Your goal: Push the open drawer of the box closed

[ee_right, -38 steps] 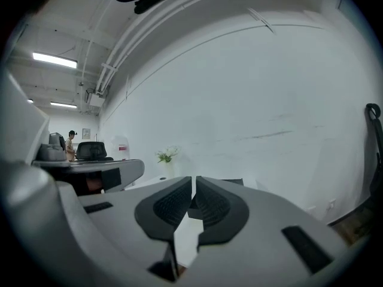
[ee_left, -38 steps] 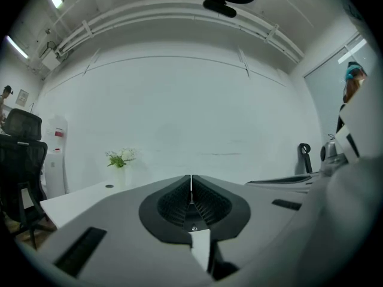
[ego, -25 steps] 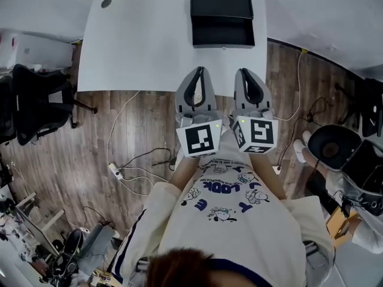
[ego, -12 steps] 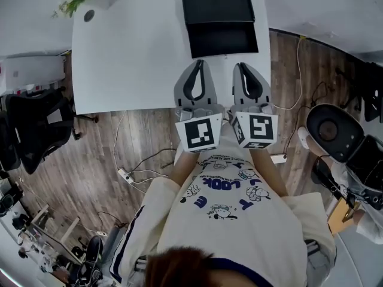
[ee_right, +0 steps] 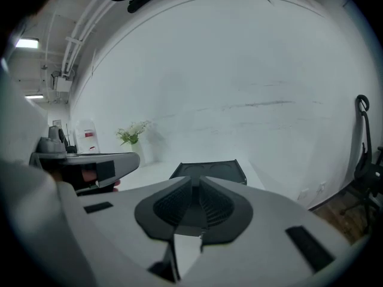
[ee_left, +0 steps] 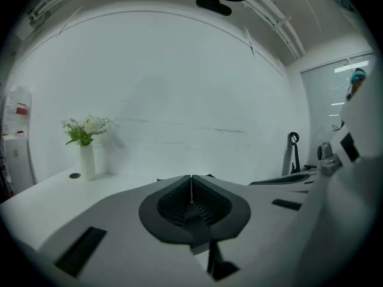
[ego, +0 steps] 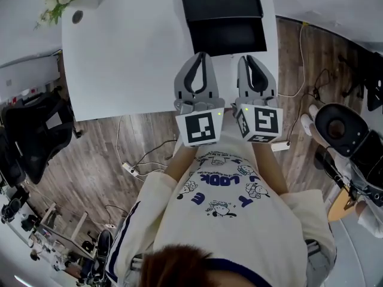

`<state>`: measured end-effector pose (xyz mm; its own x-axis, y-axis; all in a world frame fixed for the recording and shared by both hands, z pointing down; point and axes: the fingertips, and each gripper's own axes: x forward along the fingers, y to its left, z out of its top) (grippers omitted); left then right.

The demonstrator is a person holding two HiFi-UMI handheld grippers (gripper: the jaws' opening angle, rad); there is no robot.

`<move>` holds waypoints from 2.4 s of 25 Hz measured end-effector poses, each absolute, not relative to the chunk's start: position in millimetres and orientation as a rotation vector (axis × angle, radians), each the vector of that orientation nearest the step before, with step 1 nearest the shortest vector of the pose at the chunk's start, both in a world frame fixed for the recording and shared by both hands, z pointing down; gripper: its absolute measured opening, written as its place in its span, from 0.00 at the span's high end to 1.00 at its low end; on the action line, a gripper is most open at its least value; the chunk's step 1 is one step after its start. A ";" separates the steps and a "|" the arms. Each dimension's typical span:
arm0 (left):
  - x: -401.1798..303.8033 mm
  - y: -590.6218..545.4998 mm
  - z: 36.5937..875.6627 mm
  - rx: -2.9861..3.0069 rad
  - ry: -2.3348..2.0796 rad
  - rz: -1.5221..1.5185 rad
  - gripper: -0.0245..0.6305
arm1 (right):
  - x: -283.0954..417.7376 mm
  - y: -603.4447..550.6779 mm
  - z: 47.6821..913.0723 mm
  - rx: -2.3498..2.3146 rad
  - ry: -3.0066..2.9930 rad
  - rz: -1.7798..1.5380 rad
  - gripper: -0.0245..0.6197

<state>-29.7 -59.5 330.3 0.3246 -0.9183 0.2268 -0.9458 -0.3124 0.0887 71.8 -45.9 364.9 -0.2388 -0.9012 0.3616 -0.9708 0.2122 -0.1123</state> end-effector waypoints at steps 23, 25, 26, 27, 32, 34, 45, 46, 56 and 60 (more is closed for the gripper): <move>-20.6 -48.7 380.1 2.262 -1.693 0.261 0.93 | 78.0 -39.5 429.4 1.618 -2.204 0.603 0.78; -18.4 -48.8 384.3 2.262 -1.688 0.280 0.93 | 76.8 -40.3 439.0 1.593 -2.198 0.622 0.77; -17.8 -48.6 386.5 2.260 -1.691 0.287 0.93 | 76.1 -39.9 443.6 1.582 -2.196 0.633 0.77; -17.3 -47.9 389.1 2.252 -1.695 0.290 0.93 | 75.7 -38.9 448.3 1.572 -2.193 0.642 0.77; -17.7 -44.6 400.7 2.216 -1.690 0.293 0.93 | 69.0 -35.9 473.5 1.510 -2.172 0.691 0.74; -16.4 -44.9 404.3 2.221 -1.682 0.306 0.93 | 68.2 -38.0 482.3 1.494 -2.160 0.706 0.73; -22.0 -44.0 416.5 2.191 -1.662 0.320 0.93 | 63.5 -38.8 512.5 1.438 -2.097 0.770 0.75; -23.7 -43.9 416.7 2.188 -1.662 0.319 0.93 | 62.8 -38.8 512.9 1.443 -2.090 0.773 0.75; -34.9 -51.1 418.6 2.168 -1.672 0.319 0.93 | 65.1 -41.2 514.8 1.452 -2.069 0.775 0.83; -34.6 -54.1 422.1 2.152 -1.677 0.322 0.93 | 66.9 -43.2 514.4 1.456 -2.071 0.767 0.83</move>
<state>-34.6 -54.1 422.1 0.2567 -0.8746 0.4113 -0.9647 -0.2063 0.1636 66.9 -43.2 514.4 -0.3099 -0.6718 0.6728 -0.9480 0.2725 -0.1645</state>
